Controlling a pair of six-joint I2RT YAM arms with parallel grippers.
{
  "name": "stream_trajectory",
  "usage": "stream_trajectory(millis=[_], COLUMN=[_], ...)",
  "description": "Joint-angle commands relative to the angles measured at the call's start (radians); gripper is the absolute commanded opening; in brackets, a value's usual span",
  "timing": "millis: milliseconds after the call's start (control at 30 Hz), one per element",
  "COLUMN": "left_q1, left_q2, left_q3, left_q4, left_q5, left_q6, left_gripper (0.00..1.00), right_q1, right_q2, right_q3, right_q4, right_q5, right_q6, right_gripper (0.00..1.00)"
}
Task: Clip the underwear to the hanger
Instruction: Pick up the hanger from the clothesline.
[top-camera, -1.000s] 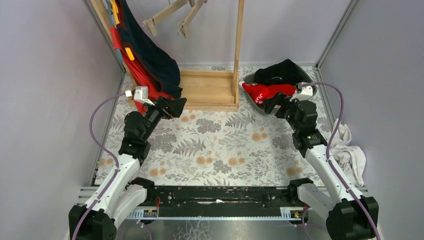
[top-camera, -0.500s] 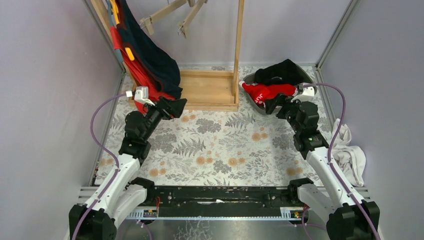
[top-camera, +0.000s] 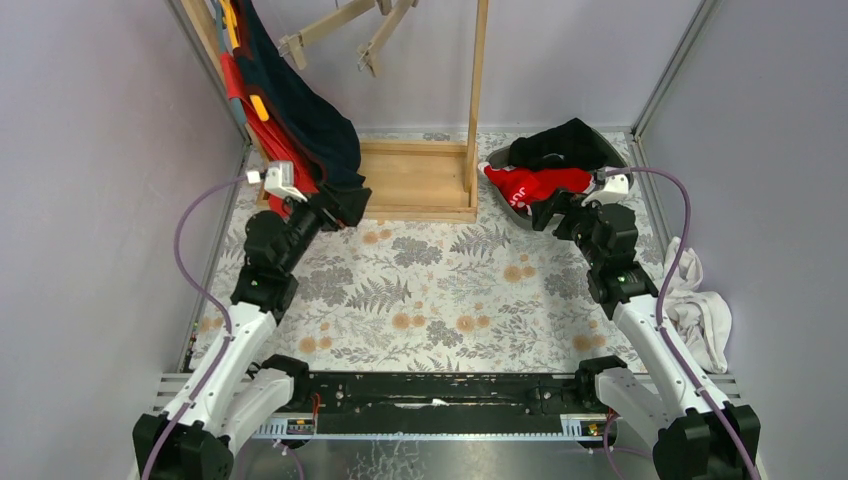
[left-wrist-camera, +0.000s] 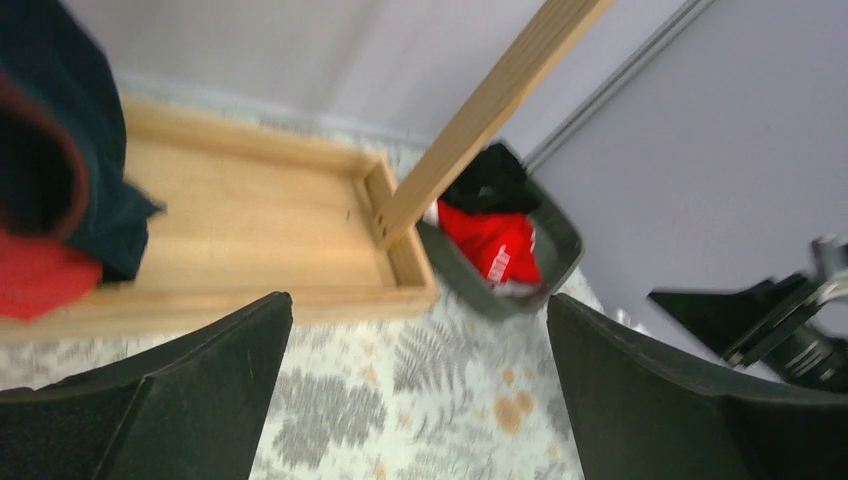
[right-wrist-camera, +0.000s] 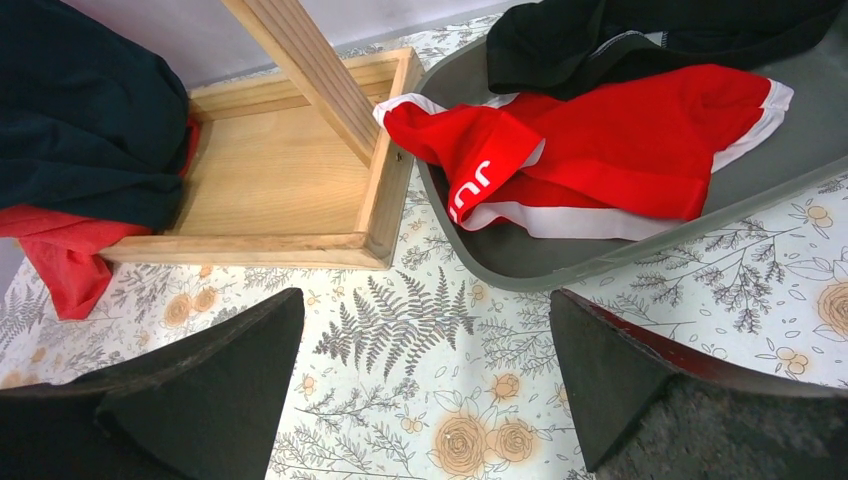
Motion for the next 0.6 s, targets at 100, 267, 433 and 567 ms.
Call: stream_trajectory(millis=[100,267,433,567], left_q1=[-0.003,-0.002,0.035,0.104], left_q2=[0.095,0.227,0.429,0.562], left_q3=[0.540,0.817,1.161,1.338], left_q4=[-0.248,-0.360,-0.576,-0.677], left_q5=[-0.101,-0.176,-0.181,-0.095], left_q6=[0.130,0.155,0.188,0.184], left_gripper=[0.93,0.94,0.99,1.00], right_q1=[0.005,0.005,0.006,0.007], right_q2=[-0.012,-0.006,-0.018,-0.030], right_q3=[0.073,0.091,0.098,0.088], right_q4=[0.002,-0.007,-0.013,-0.011], right_q5=[0.010,-0.012,-0.037,-0.053], right_q6=[-0.018,-0.013,-0.006,-0.004], right_gripper=[0.99,0.99,0.99,0.99])
